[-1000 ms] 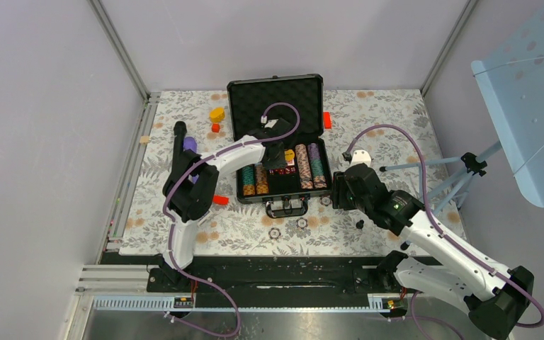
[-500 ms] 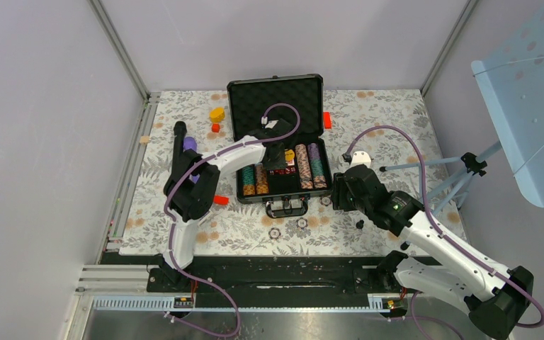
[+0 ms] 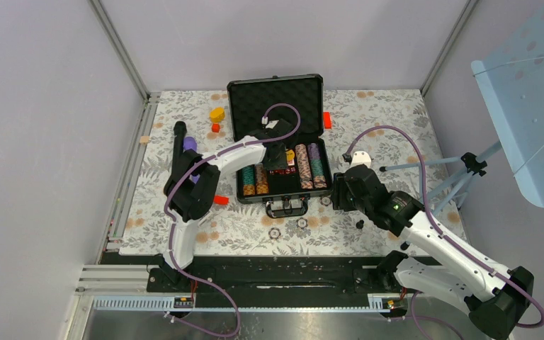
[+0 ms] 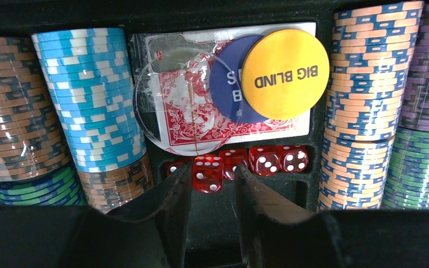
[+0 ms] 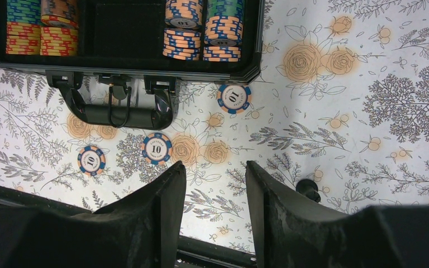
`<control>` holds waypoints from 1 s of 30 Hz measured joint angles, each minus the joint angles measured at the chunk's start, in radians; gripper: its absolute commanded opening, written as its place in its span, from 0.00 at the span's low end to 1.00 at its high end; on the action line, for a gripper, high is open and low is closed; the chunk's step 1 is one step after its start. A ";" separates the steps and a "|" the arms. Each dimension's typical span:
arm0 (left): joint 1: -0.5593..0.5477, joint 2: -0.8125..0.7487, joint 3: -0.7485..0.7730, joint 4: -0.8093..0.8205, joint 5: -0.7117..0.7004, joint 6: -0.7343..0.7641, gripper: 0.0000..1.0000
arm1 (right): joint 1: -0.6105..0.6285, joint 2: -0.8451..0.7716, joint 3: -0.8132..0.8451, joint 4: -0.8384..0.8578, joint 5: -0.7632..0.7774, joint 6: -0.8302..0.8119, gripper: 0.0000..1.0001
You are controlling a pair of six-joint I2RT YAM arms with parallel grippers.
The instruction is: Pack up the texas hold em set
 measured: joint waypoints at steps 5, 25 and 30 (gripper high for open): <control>0.000 0.000 0.000 0.000 -0.001 0.000 0.36 | 0.000 0.000 0.000 0.000 0.000 0.000 0.51; 0.021 0.000 -0.002 -0.002 -0.009 0.000 0.37 | 0.000 0.000 0.000 0.000 0.000 0.000 0.51; 0.023 0.000 0.001 -0.006 -0.007 0.010 0.37 | 0.000 0.000 0.000 0.000 0.000 0.000 0.51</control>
